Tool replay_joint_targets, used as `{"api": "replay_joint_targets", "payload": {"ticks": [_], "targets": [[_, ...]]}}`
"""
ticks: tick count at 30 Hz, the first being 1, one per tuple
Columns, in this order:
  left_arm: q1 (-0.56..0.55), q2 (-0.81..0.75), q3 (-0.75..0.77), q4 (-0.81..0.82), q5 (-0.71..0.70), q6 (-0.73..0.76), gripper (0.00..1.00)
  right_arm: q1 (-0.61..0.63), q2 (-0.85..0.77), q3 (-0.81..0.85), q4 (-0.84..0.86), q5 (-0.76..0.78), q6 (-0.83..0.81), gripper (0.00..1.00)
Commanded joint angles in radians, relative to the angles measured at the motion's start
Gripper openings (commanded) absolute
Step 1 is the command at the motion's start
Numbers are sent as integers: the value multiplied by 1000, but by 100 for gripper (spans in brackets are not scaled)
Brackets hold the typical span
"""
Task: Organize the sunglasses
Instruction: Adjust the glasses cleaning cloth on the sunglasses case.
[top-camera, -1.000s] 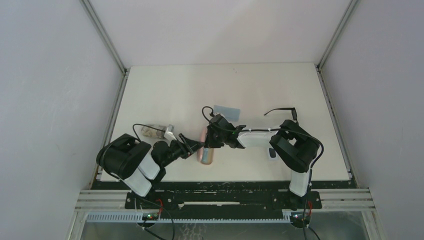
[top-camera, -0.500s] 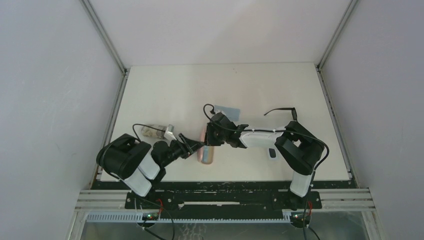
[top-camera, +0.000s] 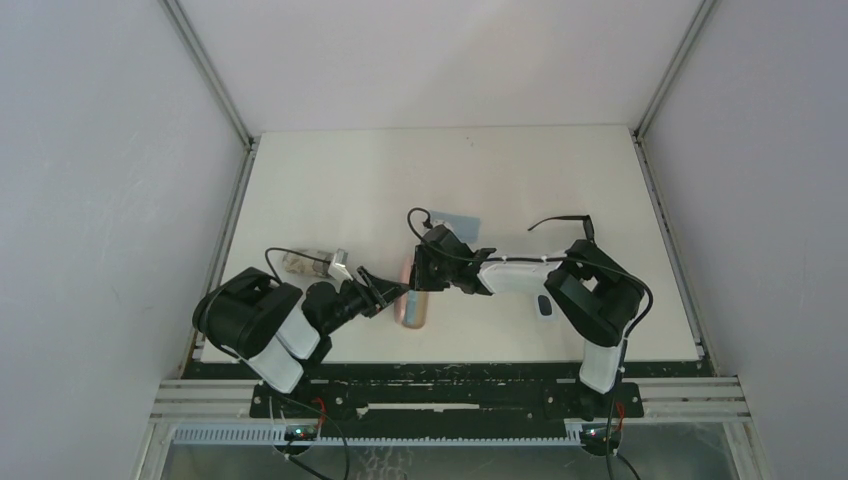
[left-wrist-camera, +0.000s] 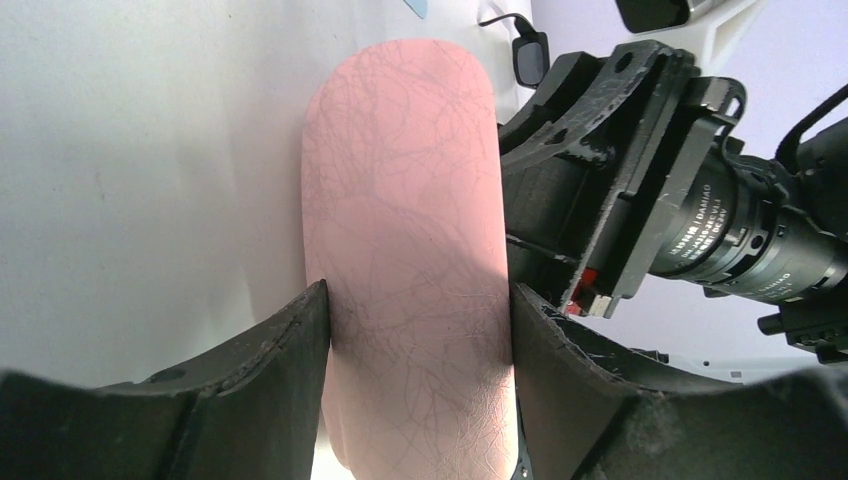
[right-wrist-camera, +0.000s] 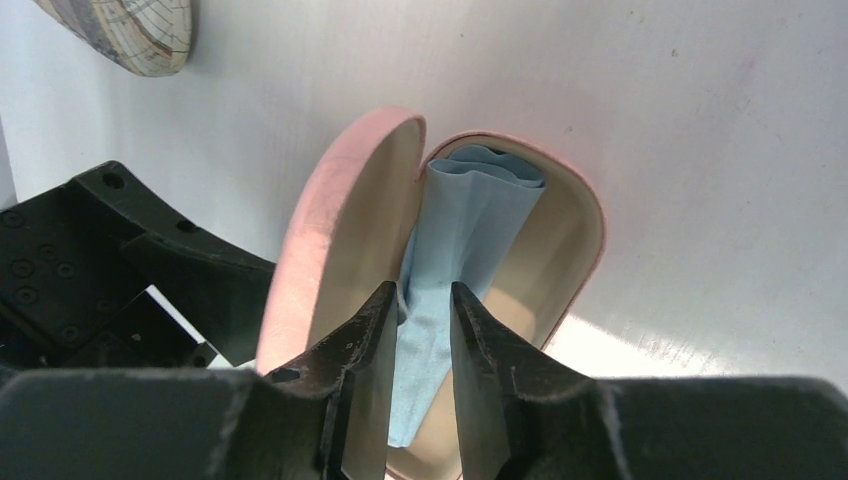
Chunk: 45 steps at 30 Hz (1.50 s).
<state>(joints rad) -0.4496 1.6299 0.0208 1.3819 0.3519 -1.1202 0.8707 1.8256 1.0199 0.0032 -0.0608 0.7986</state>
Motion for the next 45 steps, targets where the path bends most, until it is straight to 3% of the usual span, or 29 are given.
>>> {"api": "replay_joint_targets", "payload": {"ticks": [1,8,22,45], "targets": [[-4,-7,16,77,18,-11,30,-10,26,42,23,-2,-13,26],[-4,-9,14,77,18,-12,28,-12,49,54,21,-10,-13,23],[-4,-4,13,77,18,-12,26,-12,17,54,2,11,-20,0],[-4,0,15,77,13,-15,23,-10,-56,11,-89,106,-35,0]]}}
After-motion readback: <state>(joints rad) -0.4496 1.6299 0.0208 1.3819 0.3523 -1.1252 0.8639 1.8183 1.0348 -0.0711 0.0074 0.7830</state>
